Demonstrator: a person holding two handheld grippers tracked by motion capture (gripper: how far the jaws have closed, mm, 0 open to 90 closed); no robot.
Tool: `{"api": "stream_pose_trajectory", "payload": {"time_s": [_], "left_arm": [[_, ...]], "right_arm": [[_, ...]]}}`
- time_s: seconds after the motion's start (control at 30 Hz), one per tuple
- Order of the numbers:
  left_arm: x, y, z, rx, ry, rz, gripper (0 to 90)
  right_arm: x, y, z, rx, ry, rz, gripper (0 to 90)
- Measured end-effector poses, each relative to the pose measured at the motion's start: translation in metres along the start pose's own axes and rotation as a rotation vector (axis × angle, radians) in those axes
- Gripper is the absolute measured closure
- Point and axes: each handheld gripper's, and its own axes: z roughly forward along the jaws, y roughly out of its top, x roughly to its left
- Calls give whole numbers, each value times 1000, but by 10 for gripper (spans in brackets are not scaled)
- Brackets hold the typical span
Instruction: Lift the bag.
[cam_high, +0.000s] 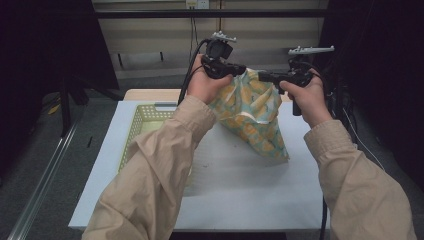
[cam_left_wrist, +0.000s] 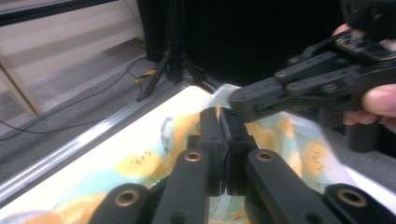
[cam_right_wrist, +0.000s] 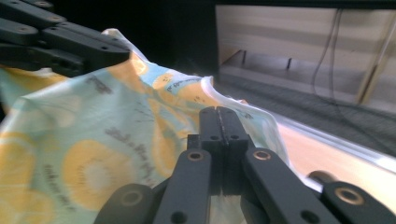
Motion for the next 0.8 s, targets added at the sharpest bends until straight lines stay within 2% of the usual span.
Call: {"api": "stream_pose_trajectory", "payload": {"time_s": [0.03,0.07,0.1,0.13,0.17,0.2,0.3,0.33,0.4,0.47,0.5,0.57,0.63,0.7,0.73,0.8], "left_arm": [[0,-3,-1,5,-11,-14,867],[1,-6,-3,16,-11,-25,805],[1,-9,-5,18,6,-36,674],[1,-12,-9,26,12,-41,570],[1,-15,-12,28,-2,-46,520],[1,-19,-15,26,-7,-38,472],[0,-34,-26,14,22,-43,218],[1,-40,-30,14,-3,-50,180],[3,-54,-41,16,-33,-59,143],[4,-70,-53,-3,-57,-50,85],[5,-78,-60,5,-62,-40,75],[6,-96,-74,2,-43,-29,62],[10,-114,-85,-4,-49,-24,57],[12,-132,-95,14,-32,-17,59],[13,-141,-100,9,-27,-19,55],[13,-159,-110,14,-17,-30,62]], "right_arm": [[2,-3,1,3,14,8,879],[5,-5,1,6,26,17,824],[7,-7,1,3,13,14,752],[10,-9,1,3,18,5,720],[13,-11,0,10,38,-13,698],[16,-13,-1,17,39,-18,646],[22,-21,-8,8,18,-17,450],[23,-24,-10,4,19,-16,403],[24,-33,-16,11,13,-17,349],[25,-43,-23,7,33,-23,276],[26,-48,-26,11,39,-17,236],[29,-60,-33,27,30,-34,230],[31,-73,-37,47,27,-50,201],[33,-86,-43,43,30,-59,211],[34,-93,-44,57,25,-59,199],[37,-106,-48,81,-5,-91,204]]}}
